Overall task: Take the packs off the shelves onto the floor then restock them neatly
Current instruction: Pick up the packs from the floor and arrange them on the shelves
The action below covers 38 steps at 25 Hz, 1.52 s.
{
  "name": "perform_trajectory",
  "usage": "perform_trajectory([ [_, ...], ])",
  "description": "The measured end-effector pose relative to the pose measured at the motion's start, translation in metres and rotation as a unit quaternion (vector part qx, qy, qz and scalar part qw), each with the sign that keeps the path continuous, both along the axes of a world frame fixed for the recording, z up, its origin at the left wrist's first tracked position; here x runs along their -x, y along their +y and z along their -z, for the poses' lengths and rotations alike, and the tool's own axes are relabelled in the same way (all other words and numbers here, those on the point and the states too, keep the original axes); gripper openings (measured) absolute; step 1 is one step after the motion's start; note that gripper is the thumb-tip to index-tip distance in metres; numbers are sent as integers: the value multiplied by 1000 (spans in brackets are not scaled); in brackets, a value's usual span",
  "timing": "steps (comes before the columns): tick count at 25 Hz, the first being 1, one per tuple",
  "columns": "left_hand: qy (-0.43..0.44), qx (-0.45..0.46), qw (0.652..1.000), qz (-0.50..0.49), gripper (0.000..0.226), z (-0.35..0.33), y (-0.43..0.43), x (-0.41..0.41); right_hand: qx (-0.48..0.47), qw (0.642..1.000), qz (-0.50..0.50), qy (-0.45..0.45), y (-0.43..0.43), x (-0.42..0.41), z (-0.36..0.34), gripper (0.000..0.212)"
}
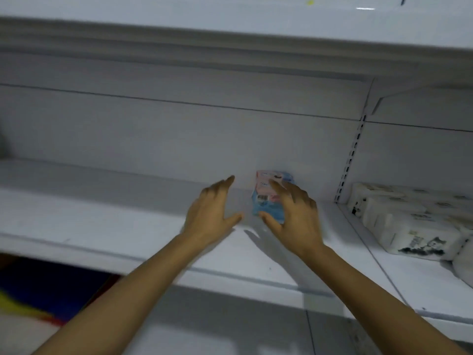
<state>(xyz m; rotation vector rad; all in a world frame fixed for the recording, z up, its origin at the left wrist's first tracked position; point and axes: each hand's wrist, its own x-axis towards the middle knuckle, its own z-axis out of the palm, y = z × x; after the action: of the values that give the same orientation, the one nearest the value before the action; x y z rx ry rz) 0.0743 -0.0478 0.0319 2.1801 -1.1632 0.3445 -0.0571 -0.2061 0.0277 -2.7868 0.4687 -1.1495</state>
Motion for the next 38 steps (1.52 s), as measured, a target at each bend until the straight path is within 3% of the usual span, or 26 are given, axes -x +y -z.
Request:
perform_trajectory([
  [4,-56,4,995,-84,80,17,95,45,36,992,-119,29,76,15,19,67],
  [10,-79,-102,970,-206,79,56,261,105,-10,954,-288,84,217,12,71,71],
  [21,101,-147,916,-360,73,153,475,91,-7,883,-396,251,398,-70,178,72],
  [27,275,-199,868,-362,72,274,556,57,-67,827,-396,393,469,-100,310,71],
  [30,393,-184,817,-379,70,374,565,52,-92,798,-384,456,476,-106,406,65],
  [32,485,-142,764,-402,64,459,563,56,-110,766,-372,513,476,-111,485,60],
  [34,590,-71,673,-440,54,549,555,69,-163,720,-328,590,478,-112,565,55],
  [36,673,-6,557,-486,48,650,546,89,-194,673,-291,651,484,-106,651,52],
  [38,711,50,475,-516,46,739,541,105,-204,635,-280,690,491,-100,730,48],
])
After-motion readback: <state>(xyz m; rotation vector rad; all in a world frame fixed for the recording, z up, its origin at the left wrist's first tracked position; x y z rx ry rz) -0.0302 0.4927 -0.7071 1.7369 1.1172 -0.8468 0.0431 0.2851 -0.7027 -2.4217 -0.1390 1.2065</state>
